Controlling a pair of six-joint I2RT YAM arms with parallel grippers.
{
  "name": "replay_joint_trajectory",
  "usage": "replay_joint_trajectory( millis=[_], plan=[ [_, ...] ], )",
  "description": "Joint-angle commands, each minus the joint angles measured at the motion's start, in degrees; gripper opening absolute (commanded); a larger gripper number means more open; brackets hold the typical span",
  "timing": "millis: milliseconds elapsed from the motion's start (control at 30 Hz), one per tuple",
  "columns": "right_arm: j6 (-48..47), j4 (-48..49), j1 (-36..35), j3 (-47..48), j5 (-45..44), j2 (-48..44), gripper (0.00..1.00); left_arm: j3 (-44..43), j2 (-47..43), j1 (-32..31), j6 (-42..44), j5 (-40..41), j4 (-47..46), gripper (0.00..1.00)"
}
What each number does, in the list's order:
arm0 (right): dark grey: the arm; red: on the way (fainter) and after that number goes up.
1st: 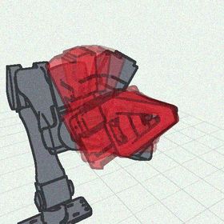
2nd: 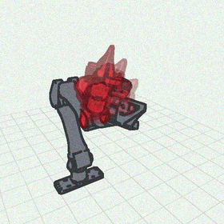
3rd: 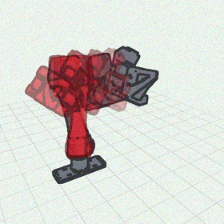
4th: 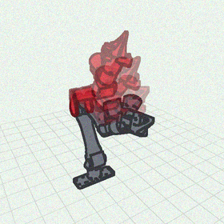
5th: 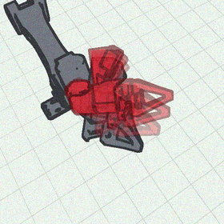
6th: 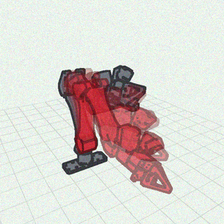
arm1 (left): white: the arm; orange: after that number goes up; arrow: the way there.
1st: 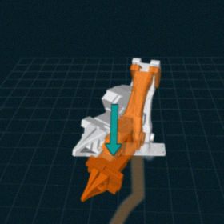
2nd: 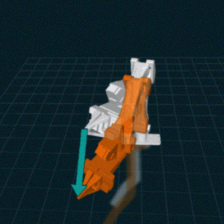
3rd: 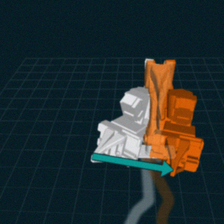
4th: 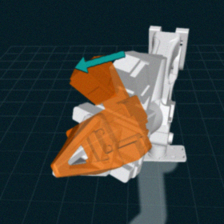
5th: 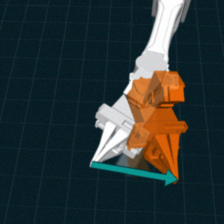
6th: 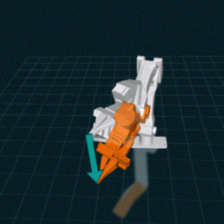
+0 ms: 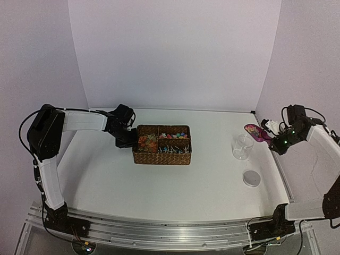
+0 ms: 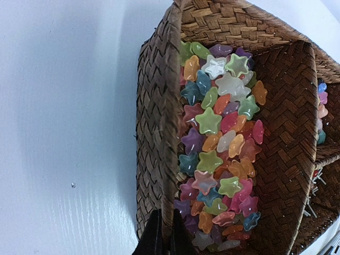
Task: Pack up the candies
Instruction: Place the fake candies in the packing bottle.
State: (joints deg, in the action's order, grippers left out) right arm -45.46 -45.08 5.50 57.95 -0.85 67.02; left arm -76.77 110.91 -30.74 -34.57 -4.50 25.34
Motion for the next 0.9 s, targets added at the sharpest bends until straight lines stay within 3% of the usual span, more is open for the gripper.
replay_joint_trajectory(
  millis=[0,867],
  plan=[
    [-5.6,1.1,0.2,-0.1,-4.1,0.2,0.0,1.9,0.9,1.7,-1.1,1.8,2.3,0.0],
    [-17.2,0.9,-3.2,5.7,-14.8,8.2,0.0,0.9,2.6,1.7,-0.9,0.9,3.3,0.0]
  ],
)
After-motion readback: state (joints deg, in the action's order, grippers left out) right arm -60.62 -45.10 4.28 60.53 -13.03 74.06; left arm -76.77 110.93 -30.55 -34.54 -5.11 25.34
